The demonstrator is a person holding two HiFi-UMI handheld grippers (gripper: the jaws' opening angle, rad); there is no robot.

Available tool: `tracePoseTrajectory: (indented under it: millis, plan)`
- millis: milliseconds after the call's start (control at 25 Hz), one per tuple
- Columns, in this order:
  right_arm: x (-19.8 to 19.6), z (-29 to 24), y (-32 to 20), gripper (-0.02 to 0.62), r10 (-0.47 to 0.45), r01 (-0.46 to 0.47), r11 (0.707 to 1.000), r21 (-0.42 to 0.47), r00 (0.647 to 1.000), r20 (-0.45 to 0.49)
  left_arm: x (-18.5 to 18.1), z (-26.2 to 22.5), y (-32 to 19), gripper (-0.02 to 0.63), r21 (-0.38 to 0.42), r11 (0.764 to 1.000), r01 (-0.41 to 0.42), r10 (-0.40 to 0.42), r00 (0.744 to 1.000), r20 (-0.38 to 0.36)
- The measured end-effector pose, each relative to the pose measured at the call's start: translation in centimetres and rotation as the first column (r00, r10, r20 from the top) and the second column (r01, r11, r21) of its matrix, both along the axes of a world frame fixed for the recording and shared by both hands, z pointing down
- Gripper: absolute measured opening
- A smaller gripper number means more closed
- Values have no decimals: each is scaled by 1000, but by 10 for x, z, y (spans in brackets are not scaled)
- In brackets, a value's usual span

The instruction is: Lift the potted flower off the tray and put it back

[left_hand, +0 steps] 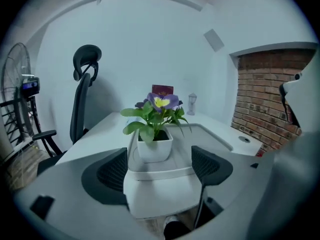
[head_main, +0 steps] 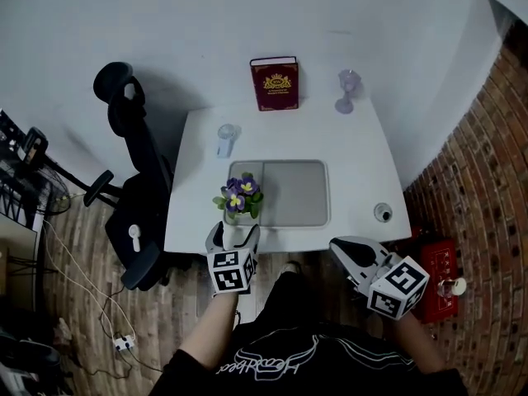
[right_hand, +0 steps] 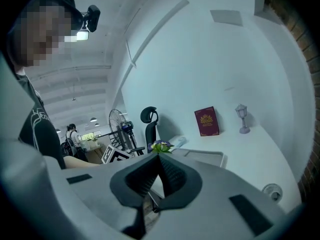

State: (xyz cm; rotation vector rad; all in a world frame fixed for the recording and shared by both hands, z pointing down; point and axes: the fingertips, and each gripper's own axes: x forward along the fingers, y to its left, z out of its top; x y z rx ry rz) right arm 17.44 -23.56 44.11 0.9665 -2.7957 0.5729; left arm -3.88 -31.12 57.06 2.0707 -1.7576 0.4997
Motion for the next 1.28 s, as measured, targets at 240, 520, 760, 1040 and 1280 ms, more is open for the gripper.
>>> tracePoseTrajectory:
  millis: [240, 520, 760, 1040, 1280]
  plan:
    - [3, 10, -17, 3, 10, -10, 1000, -19, 1000, -1, 3, 16, -23, 387, 11, 999, 44, -44, 999, 1]
    - [3, 21, -37, 3, 7, -7, 999, -48, 1000, -4, 4, 22, -48, 387, 43, 997, 70, -70, 998, -6]
    - [-2, 25, -46, 3, -17, 17, 998, -64, 1000, -7, -2, 23, -57, 383, 49, 996, 77, -78, 997, 20]
    - [-4, 29, -51, 3, -21, 19, 997, -79, 1000, -21, -3, 19, -57, 350, 65, 996, 56, -58, 998, 22]
    - [-5, 29, -54, 3, -16, 14, 997, -81, 1000, -19, 3, 15, -56, 348, 80, 997, 12, -14, 999, 31]
